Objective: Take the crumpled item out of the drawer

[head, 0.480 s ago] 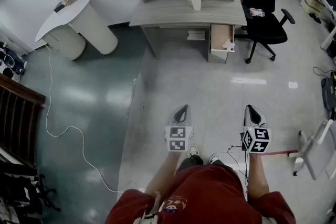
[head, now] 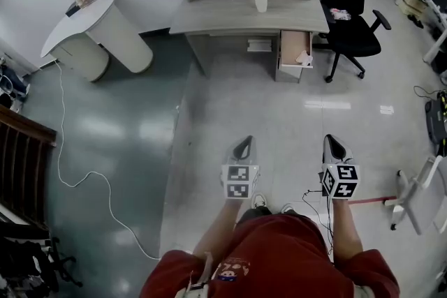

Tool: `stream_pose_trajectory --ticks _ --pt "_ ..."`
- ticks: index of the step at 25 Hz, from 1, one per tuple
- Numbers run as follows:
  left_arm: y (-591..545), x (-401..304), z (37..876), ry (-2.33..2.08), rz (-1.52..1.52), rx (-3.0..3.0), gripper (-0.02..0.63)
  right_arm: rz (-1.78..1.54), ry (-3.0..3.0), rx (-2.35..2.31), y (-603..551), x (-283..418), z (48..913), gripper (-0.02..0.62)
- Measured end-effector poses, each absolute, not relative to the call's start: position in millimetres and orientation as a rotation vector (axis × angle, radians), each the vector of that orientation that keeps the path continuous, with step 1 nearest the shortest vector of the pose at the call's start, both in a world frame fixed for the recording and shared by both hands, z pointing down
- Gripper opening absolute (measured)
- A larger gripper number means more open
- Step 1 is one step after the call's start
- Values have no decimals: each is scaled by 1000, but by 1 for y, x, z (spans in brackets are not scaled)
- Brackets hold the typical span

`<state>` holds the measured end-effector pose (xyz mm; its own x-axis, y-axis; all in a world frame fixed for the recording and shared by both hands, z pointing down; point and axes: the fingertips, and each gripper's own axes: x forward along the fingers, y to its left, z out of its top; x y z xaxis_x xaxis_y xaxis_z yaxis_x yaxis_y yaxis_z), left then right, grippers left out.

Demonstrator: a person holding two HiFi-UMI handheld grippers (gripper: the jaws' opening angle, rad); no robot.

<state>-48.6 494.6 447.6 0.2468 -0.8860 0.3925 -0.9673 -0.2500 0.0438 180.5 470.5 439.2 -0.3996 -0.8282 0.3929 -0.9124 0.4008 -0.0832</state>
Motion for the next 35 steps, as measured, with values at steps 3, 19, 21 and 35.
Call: stream_pose_trajectory --ticks 3,19,21,35 --pt "493 -57 447 -1703 433 2260 -3 446 -2391 1533 467 169 438 2" --pt "478 -104 445 -1646 453 2312 -3 375 -2330 1657 458 131 434 22" --pt "473 -104 447 -1642 454 2310 -3 377 -2320 1667 453 132 438 89" --pt "389 -87 465 -1622 505 2298 -3 446 -2321 1695 372 148 463 229"
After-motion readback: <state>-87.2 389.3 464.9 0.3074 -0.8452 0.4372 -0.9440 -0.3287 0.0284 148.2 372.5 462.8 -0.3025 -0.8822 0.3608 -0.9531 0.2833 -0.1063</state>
